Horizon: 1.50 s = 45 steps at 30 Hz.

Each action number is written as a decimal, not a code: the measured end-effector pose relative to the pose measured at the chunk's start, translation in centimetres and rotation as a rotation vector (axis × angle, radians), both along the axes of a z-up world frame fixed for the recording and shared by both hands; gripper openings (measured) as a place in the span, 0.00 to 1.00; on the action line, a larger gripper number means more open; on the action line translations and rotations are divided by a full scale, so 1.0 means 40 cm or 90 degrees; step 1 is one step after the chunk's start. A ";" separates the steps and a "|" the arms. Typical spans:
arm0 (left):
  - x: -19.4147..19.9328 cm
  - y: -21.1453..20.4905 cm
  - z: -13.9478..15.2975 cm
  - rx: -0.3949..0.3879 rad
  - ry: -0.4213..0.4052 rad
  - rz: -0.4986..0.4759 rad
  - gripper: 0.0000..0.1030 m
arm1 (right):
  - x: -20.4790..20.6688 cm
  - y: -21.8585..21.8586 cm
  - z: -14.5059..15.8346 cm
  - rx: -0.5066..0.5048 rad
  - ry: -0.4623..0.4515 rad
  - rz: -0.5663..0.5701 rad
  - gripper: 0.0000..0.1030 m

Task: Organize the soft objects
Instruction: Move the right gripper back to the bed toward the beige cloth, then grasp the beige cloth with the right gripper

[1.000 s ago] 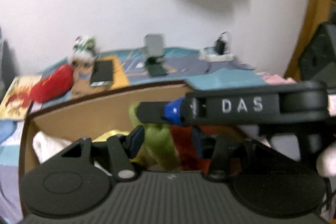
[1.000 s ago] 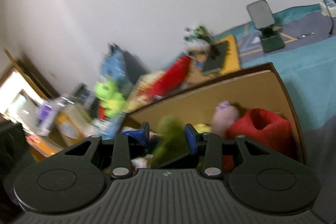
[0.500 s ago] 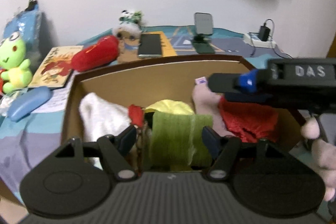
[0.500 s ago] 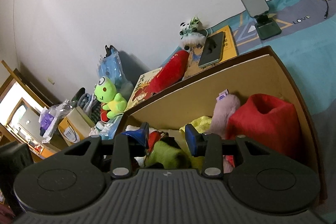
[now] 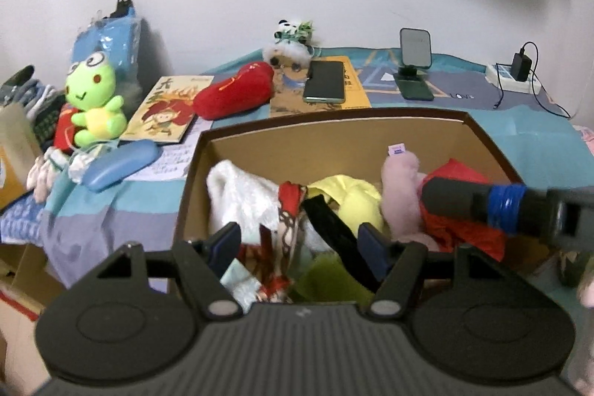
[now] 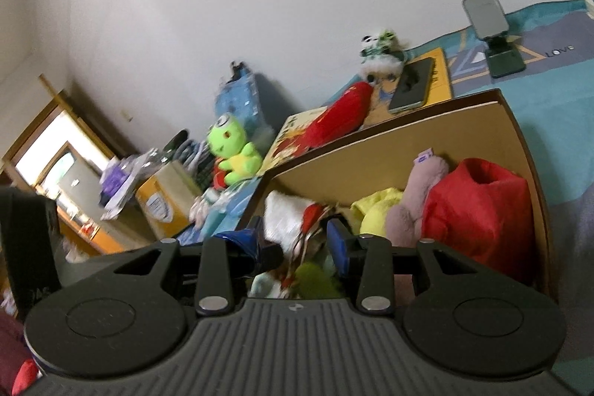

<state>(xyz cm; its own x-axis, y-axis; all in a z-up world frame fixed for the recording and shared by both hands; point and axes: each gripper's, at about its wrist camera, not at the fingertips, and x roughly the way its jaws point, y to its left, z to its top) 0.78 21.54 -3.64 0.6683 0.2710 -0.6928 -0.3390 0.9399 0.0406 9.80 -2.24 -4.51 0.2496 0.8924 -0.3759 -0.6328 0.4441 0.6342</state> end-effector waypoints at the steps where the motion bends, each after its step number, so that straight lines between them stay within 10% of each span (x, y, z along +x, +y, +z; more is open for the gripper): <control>1: -0.007 -0.008 0.004 -0.001 0.000 0.005 0.67 | -0.004 -0.007 0.000 -0.002 0.000 0.009 0.21; 25: -0.045 -0.340 -0.077 0.043 0.117 0.057 0.70 | -0.012 -0.289 -0.133 -0.056 0.078 0.043 0.21; 45: 0.194 -0.726 -0.199 -0.045 0.081 -0.297 0.74 | 0.158 -0.718 -0.267 -0.078 0.233 -0.277 0.23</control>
<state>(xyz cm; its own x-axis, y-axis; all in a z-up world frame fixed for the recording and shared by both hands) 8.55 -7.50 -11.60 0.6158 -0.0869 -0.7831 0.1221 0.9924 -0.0142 16.12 -30.96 -15.20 0.4183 0.6812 -0.6008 -0.1239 0.6981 0.7052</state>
